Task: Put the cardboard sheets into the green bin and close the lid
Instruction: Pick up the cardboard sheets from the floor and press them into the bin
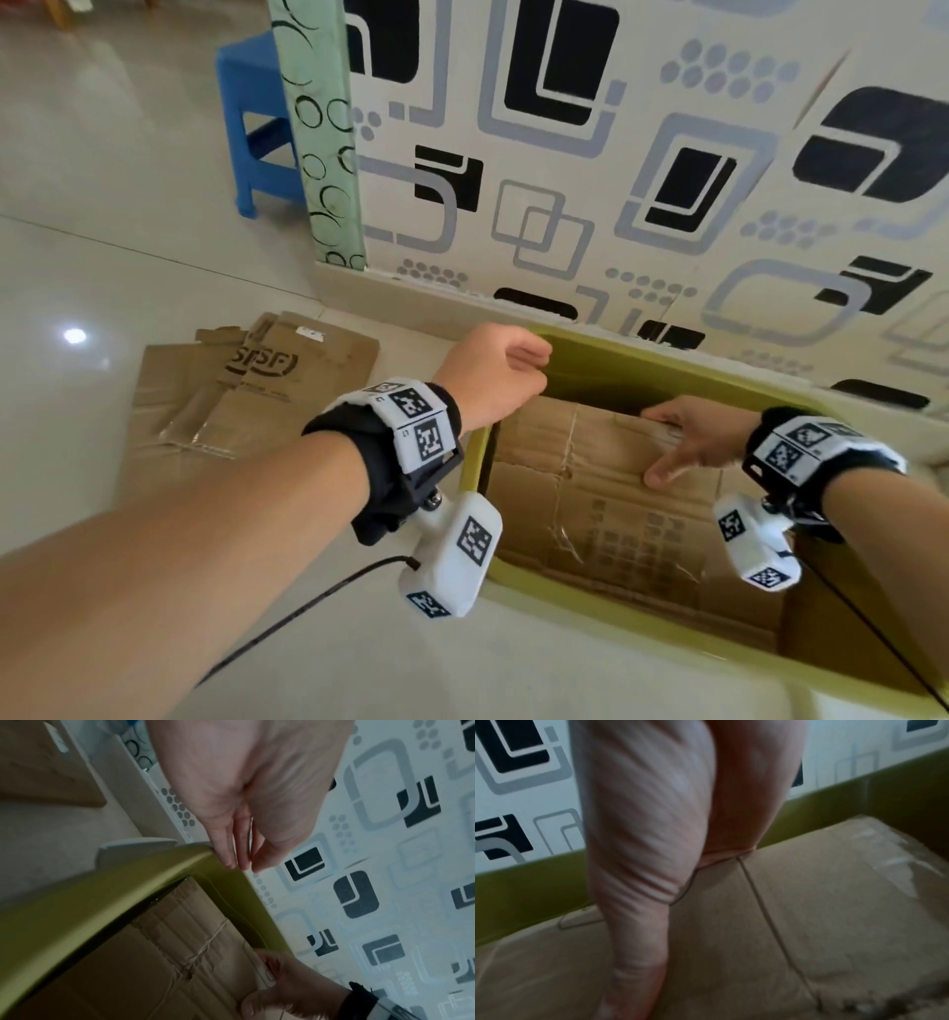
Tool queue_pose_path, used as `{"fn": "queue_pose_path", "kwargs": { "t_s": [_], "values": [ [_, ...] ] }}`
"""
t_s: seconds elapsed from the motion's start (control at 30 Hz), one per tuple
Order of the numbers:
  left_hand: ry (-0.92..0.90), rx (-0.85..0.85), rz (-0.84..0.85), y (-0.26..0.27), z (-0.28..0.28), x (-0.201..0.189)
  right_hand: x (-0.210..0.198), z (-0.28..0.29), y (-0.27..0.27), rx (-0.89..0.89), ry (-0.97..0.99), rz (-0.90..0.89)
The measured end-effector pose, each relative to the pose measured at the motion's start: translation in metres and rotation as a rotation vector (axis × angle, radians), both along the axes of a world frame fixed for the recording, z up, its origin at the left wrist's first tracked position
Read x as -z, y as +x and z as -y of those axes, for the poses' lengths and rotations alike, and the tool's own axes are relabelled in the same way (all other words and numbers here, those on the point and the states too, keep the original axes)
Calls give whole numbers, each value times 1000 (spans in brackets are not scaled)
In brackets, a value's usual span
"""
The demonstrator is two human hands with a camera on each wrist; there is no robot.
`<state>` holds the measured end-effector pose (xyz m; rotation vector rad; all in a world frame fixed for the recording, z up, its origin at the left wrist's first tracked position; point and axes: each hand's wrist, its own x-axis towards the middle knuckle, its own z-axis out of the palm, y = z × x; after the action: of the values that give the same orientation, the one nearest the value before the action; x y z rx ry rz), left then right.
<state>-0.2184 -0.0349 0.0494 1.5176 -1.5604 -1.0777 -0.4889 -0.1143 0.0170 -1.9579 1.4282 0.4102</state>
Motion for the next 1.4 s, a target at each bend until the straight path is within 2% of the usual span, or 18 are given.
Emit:
{"fn": "queue_pose_path", "kwargs": {
  "t_s": [0.23,0.57,0.97,1.1,1.2,1.33,1.4],
  "values": [
    [25,77,143,-35,23,10,26,10,-9,-3,52,74],
    [354,70,293,-66,59,29,34,13,-15,-3,78,127],
    [435,62,319,-74,70,41,46,13,-22,26,55,139],
    [469,83,347,-79,72,50,55,8,-21,-13,-51,-9],
    [452,72,325,-83,75,54,53,4,-21,-76,-80,-197],
    [443,118,388,-90,79,55,32,-4,-2,-350,-242,-608],
    [470,199,481,-95,80,55,21,-6,14,-418,-335,-717]
  ]
}}
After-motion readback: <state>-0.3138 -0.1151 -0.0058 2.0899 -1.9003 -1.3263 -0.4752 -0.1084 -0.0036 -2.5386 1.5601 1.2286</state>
